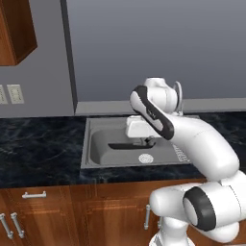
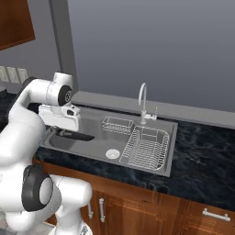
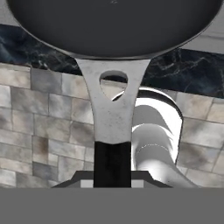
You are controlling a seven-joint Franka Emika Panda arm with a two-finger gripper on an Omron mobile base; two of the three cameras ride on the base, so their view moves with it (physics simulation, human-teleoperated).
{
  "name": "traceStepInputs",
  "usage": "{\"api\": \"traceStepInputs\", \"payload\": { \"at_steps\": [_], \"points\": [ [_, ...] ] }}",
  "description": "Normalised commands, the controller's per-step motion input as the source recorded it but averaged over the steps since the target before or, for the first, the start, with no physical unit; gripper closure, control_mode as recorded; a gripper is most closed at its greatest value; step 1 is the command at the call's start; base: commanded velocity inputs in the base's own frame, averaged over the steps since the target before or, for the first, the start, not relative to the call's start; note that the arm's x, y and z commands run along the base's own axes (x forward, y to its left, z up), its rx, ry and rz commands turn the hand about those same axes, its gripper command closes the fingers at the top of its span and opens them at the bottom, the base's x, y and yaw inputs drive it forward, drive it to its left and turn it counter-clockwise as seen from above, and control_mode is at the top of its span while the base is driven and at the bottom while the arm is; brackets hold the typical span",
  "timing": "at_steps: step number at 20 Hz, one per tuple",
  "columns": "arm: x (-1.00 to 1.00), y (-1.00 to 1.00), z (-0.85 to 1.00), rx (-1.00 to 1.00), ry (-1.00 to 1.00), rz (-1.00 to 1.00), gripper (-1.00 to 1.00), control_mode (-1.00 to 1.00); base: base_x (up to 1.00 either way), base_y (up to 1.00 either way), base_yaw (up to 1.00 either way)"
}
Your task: Move the pot and pan from the stove into the sink.
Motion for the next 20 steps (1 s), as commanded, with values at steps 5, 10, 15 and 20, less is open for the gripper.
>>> {"api": "traceStepInputs", "payload": {
  "at_steps": [5, 10, 15, 20],
  "points": [
    [0.41, 0.0, -0.4, 0.0, 0.0, 0.05, 1.0, -1.0, 0.0, 0.0, 0.0],
    [0.33, 0.0, -0.44, 0.0, 0.0, 0.07, 1.0, -1.0, 0.0, 0.0, 0.0],
    [0.35, 0.0, -0.42, 0.0, 0.0, 0.09, 1.0, -1.0, 0.0, 0.0, 0.0],
    [0.4, -0.01, -0.41, 0.0, 0.0, 0.11, 1.0, -1.0, 0.0, 0.0, 0.0]
  ]
}}
